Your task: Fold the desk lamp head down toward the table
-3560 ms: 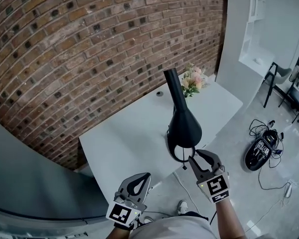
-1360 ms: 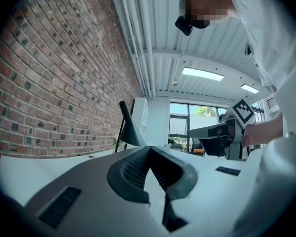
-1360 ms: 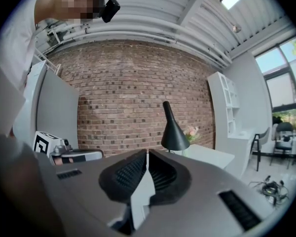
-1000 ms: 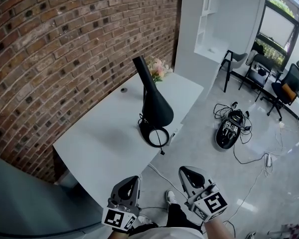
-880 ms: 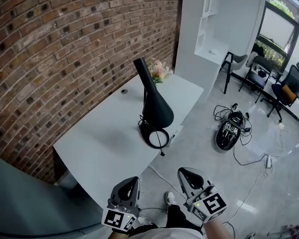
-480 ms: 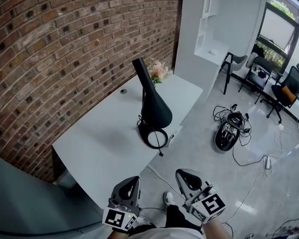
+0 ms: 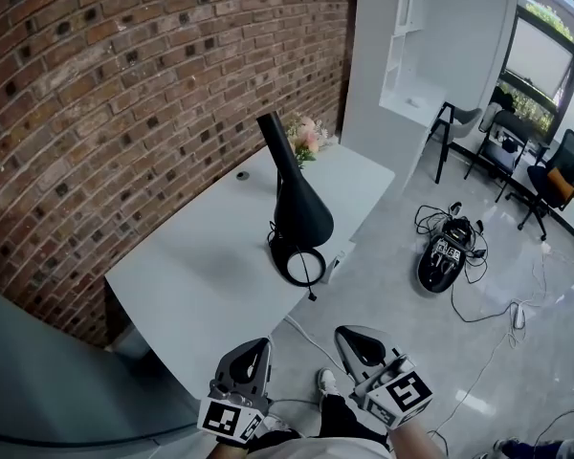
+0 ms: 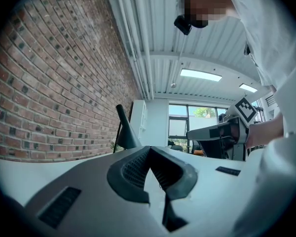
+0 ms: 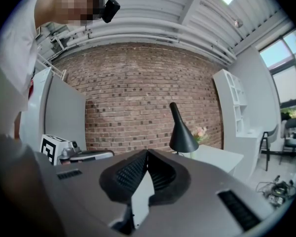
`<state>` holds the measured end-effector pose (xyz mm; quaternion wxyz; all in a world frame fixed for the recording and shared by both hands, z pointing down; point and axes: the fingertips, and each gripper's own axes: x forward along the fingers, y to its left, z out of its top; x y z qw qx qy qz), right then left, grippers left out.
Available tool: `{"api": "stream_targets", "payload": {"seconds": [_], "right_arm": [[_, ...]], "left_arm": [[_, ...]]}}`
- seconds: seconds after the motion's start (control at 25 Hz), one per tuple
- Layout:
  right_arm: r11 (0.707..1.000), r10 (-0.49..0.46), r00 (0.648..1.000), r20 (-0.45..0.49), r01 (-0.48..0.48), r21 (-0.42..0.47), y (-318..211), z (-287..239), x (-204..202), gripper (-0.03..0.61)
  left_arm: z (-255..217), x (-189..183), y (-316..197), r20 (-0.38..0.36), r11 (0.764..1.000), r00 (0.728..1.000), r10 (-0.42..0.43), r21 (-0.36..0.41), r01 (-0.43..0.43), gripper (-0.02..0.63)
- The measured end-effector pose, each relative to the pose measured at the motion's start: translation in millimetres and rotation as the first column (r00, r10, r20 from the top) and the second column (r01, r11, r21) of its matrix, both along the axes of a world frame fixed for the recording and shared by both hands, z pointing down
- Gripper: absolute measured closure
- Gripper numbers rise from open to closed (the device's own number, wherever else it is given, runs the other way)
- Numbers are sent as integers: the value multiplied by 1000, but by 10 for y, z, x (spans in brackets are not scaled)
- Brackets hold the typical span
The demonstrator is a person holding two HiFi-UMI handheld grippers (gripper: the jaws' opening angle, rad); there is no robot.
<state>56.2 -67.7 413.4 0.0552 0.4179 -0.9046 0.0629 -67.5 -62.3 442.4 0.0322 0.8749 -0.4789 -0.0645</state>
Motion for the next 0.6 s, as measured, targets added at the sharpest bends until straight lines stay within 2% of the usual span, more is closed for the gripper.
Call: {"api": "stream_targets", "payload": {"seconds": [0.6], "right_arm": [[1000, -12, 1000, 8, 12, 2, 141, 39, -153, 560]], "left_arm": [[71, -105, 146, 6, 1000, 1000, 10, -12, -10, 606]]}}
